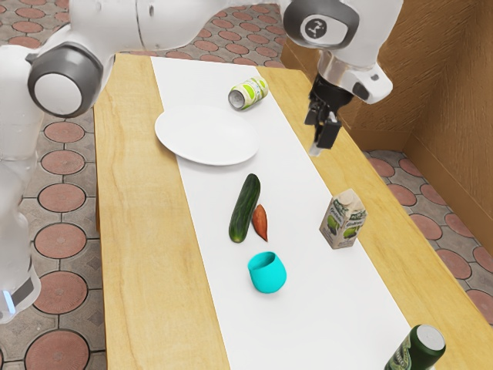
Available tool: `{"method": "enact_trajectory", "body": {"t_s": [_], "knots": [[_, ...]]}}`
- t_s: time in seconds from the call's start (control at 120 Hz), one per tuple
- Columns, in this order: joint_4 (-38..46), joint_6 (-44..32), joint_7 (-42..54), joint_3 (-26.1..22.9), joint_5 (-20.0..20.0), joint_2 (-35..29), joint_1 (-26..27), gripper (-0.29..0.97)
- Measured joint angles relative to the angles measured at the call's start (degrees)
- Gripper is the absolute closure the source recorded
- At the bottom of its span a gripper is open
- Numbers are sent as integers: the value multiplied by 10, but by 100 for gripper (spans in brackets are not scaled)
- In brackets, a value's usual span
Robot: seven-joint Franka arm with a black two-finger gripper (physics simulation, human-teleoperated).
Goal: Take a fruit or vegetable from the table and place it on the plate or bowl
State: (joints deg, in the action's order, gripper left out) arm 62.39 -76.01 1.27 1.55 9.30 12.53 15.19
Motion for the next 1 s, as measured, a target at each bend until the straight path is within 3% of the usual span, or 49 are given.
{"method": "enact_trajectory", "body": {"t_s": [0.133,0.367,0.583,0.75,1.0], "knots": [[4,2,-27,-1,1,31,15,0],[7,5,-75,0,-2,31,30,0],[38,6,-186,0,-14,35,28,0],[136,-48,-296,39,-79,9,8,0],[216,-140,-454,48,-143,11,-2,0]]}}
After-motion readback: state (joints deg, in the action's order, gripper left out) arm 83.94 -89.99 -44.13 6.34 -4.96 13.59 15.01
